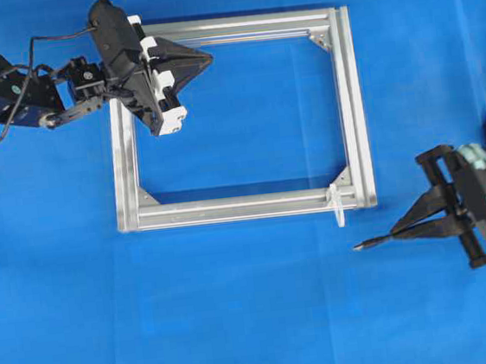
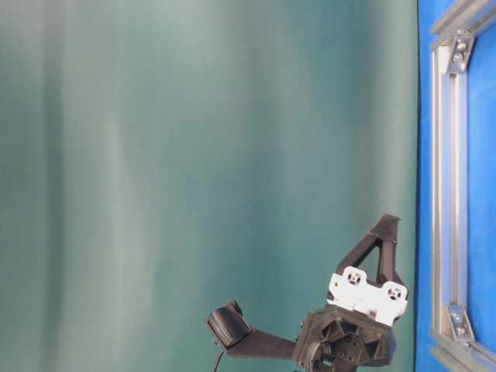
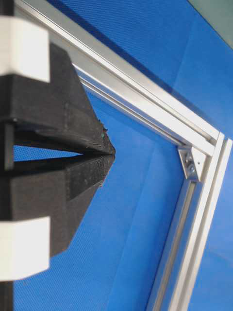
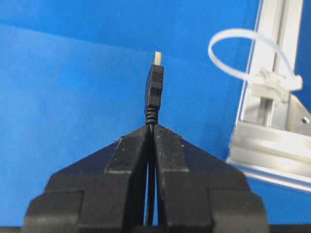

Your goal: Insert the wire through the string loop located on the right side.

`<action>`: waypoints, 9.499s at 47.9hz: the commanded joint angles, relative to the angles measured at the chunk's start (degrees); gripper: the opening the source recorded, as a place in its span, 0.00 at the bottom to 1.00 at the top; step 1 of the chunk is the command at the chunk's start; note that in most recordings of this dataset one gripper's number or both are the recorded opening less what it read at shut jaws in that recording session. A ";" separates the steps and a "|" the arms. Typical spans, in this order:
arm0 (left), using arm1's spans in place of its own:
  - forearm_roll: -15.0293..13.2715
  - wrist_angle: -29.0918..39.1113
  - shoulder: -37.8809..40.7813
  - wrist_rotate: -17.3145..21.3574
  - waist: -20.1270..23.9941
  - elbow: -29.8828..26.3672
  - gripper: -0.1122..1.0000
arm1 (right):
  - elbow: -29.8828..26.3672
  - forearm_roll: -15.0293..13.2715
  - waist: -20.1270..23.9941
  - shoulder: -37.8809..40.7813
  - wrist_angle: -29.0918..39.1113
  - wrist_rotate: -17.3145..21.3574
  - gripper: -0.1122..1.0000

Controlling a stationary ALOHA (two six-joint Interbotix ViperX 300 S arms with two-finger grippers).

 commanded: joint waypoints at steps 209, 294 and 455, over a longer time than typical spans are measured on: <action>0.18 -0.18 -1.67 -1.05 -11.07 0.53 0.10 | -6.77 0.09 -11.07 11.78 -9.32 -0.70 0.07; 0.09 18.63 10.20 -0.18 -23.91 -27.60 0.10 | -6.86 0.09 -11.07 11.87 -9.05 -0.70 0.07; 0.09 21.97 16.44 -0.18 -23.03 -30.85 0.17 | -7.03 -0.18 -11.07 11.87 -8.96 -0.70 0.07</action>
